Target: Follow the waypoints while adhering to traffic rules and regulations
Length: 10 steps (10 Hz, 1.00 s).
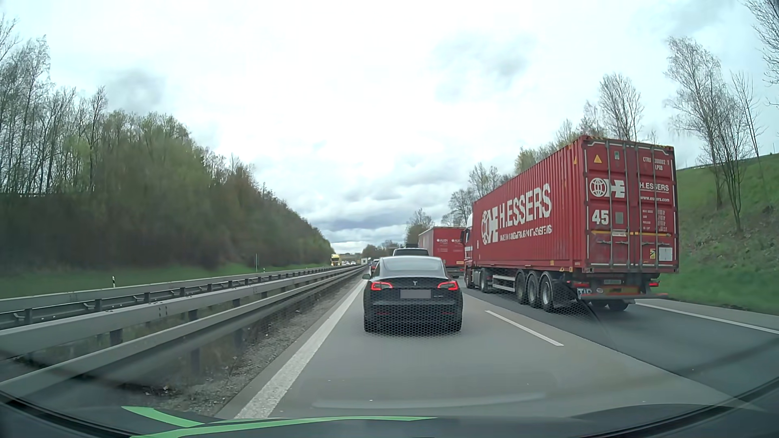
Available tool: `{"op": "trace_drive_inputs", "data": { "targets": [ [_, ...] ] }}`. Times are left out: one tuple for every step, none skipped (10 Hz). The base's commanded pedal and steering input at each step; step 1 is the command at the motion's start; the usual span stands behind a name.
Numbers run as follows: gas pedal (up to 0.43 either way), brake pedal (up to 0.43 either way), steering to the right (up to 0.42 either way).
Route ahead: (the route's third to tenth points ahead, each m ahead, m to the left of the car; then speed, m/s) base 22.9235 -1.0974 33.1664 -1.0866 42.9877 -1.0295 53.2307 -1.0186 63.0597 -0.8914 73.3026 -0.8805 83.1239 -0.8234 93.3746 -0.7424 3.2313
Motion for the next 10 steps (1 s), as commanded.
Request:
{"op": "trace_drive_inputs", "data": {
  "targets": [
    [0.008, 0.0, 0.0],
    [0.008, 0.0, 0.0],
    [0.008, 0.0, 0.0],
    [0.02, 0.0, 0.0],
    [0.02, 0.0, 0.0],
    [0.02, 0.0, 0.0],
    [0.02, 0.0, 0.0],
    [0.02, 0.0, 0.0],
    [0.028, 0.0, 0.0],
    [0.028, 0.0, 0.001]
  ]
}}
